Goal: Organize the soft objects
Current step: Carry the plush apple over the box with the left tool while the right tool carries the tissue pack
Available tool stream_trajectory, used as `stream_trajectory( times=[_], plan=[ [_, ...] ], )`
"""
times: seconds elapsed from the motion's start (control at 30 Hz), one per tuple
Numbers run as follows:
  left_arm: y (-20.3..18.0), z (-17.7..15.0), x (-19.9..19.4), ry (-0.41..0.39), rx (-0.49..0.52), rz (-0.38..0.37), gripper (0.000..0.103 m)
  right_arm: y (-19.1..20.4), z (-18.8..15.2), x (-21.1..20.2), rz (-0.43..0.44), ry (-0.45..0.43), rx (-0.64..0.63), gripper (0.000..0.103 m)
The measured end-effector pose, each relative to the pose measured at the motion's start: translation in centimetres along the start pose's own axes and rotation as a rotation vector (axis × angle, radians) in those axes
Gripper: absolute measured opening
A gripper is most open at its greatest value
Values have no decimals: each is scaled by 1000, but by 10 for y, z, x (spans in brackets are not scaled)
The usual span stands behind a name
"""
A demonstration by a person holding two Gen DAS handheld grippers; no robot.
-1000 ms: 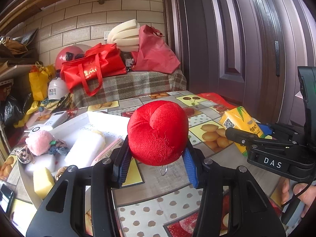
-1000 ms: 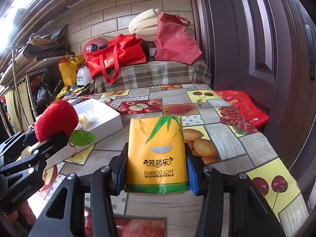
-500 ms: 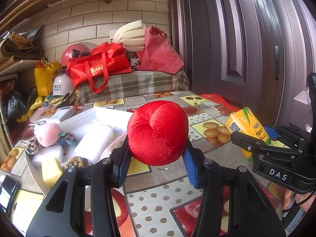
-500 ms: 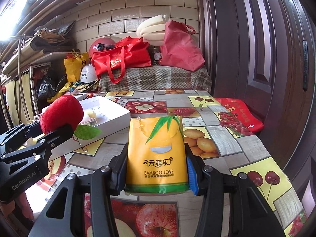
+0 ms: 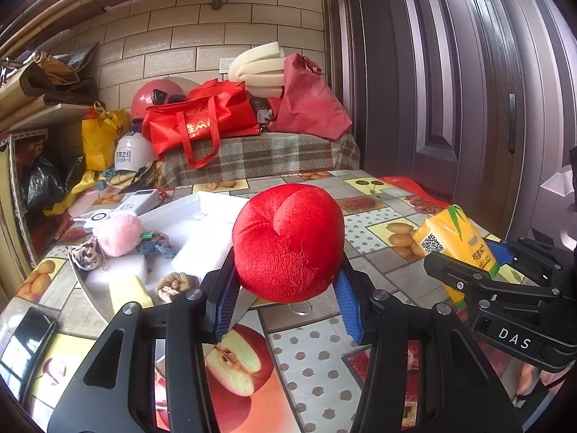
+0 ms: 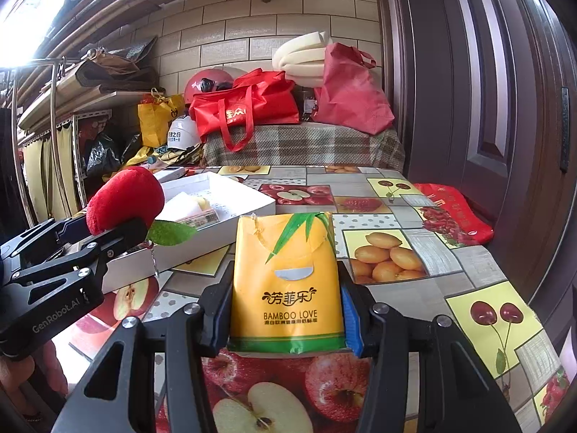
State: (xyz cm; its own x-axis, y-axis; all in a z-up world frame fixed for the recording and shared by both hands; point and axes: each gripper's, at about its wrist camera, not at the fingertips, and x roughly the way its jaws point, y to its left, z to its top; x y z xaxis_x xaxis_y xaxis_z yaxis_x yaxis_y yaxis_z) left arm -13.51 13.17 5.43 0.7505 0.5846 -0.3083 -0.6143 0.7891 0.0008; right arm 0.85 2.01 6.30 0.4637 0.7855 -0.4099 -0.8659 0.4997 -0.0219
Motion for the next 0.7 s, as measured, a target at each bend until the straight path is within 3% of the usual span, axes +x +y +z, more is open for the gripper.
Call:
stream_trajectory(
  times=[0.7],
  plan=[
    [50,-7,-9,19,-43,99,49,45,2,10,64,18,-46,50]
  ],
)
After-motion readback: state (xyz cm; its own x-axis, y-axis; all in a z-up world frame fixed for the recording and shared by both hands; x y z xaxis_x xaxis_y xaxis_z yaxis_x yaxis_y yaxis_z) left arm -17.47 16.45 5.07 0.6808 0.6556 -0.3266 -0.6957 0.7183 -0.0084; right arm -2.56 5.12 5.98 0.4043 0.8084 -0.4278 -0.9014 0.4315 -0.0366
